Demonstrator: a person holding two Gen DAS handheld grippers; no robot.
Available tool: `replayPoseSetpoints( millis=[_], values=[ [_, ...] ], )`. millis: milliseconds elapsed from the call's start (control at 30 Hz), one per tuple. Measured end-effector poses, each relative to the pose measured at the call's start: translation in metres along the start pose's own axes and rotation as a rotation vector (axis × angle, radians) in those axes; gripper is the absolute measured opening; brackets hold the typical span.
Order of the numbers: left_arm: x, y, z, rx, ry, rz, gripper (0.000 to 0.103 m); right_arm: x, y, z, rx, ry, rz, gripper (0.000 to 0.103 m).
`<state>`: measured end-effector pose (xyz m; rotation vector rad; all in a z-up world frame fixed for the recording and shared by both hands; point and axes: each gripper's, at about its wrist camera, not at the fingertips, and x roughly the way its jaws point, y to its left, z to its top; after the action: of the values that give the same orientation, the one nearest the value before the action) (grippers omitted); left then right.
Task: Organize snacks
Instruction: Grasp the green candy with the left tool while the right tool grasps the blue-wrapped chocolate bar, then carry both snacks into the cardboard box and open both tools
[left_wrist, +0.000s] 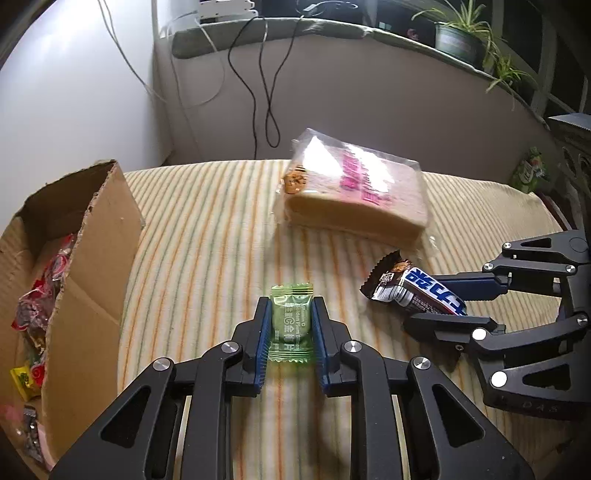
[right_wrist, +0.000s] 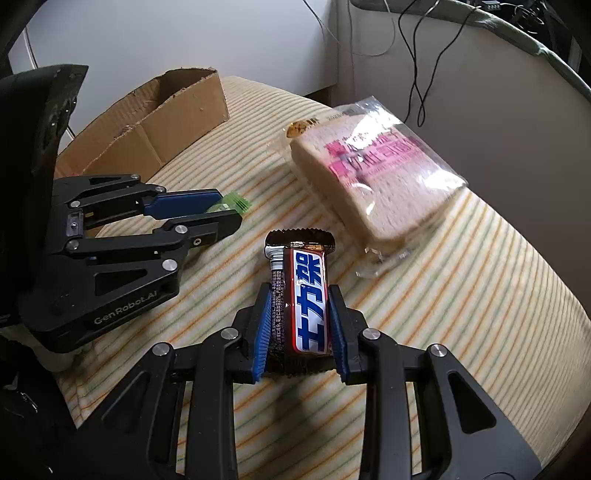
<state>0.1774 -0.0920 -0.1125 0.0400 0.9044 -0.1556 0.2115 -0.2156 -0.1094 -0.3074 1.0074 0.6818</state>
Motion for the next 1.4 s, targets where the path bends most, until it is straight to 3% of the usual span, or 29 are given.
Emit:
replayPoseSetpoints(
  millis=[400,733,1033,1400],
  values=[
    [-0.045,0.000,-0.013,-0.008,-0.064,-0.059,0.019,-0.038,-0.008,-0.030,0.108,-0.051,-0.008,0.029],
    [-0.091,0.020,-0.011,-0.027,-0.165,-0.071,0.019,-0.077,0.021,-0.021,0.109,-0.126,-0.027,0.029],
    [-0.125,0.065,-0.026,-0.071,-0.214,-0.036,0.019,-0.090,0.065,0.009,0.059,-0.184,-0.017,0.029],
    [-0.137,0.137,-0.032,-0.145,-0.229,0.069,0.019,-0.067,0.114,0.072,-0.004,-0.204,0.049,0.029]
  ],
)
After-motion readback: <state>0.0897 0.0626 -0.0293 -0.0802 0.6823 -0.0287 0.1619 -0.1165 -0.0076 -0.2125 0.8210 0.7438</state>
